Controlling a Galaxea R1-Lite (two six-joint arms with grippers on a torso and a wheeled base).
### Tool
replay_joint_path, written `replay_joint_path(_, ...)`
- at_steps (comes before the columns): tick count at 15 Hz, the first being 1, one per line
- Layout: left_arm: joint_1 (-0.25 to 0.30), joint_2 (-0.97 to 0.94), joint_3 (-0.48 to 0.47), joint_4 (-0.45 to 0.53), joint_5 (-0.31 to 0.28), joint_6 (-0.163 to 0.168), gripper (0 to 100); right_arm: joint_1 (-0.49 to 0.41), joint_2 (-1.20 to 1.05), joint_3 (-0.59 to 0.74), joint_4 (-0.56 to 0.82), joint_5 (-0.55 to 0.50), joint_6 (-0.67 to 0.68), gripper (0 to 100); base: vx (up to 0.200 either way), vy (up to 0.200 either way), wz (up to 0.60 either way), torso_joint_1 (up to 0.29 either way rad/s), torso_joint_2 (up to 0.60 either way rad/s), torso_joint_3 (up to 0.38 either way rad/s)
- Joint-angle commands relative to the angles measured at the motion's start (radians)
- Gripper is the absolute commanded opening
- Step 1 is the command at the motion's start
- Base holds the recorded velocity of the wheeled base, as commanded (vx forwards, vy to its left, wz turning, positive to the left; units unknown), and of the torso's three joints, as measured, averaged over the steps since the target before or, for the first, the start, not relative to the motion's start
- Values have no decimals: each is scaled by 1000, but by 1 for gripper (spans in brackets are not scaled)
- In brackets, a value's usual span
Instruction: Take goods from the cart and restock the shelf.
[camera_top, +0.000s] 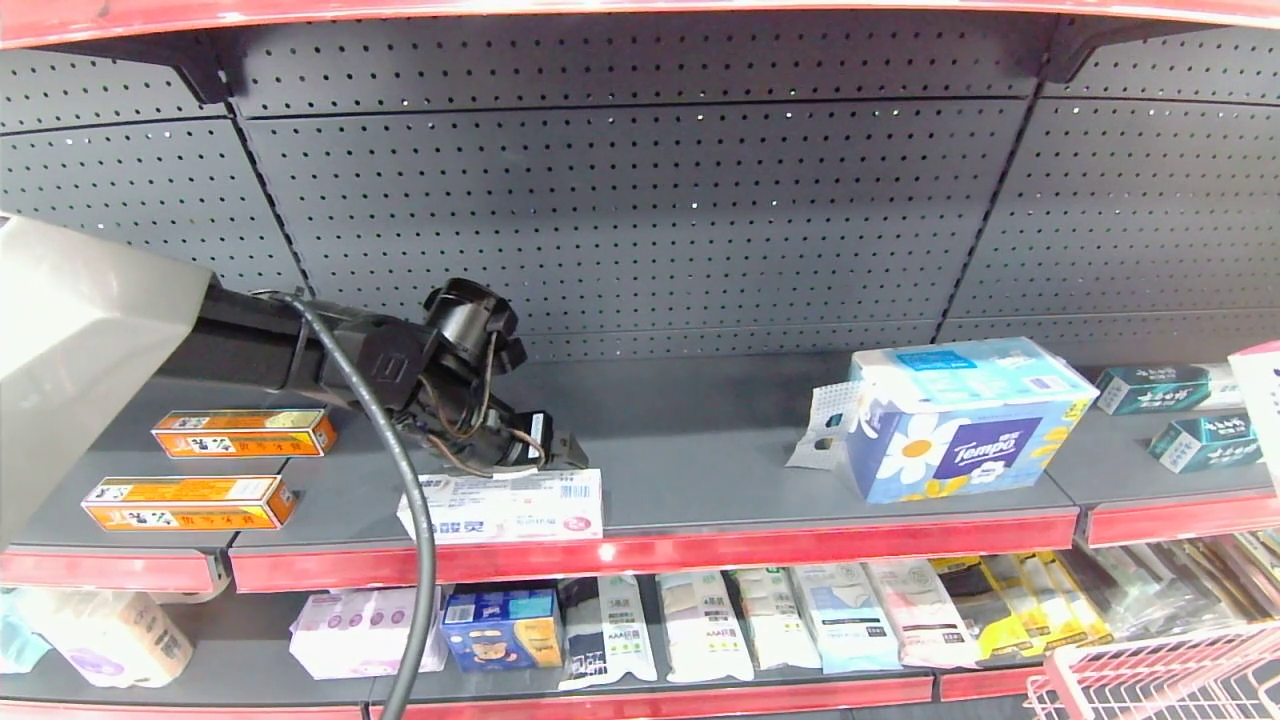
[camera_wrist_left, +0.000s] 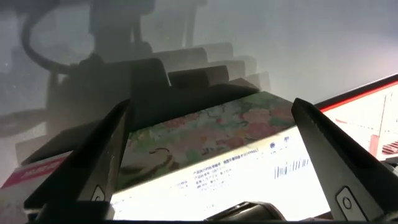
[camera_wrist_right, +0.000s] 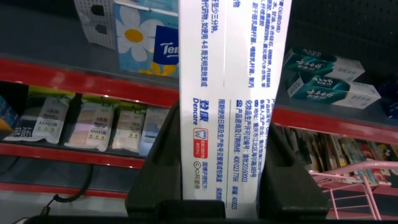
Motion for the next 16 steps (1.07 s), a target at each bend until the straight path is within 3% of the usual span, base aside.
replay_joint_path(1,8,3,-2,-9,3,-2,100,1,5,-2,-1,0,-1,0,0,0,0,0,0,0)
replay_joint_path(6,55,-63,25,-9,0,-3,100,1,11,3,-1,2,-1,0,0,0,0,0,0,0)
replay_joint_path(16,158,-445,346,-77,0,-2,100,1,10,18,-1,3,1,0,0,0,0,0,0,0)
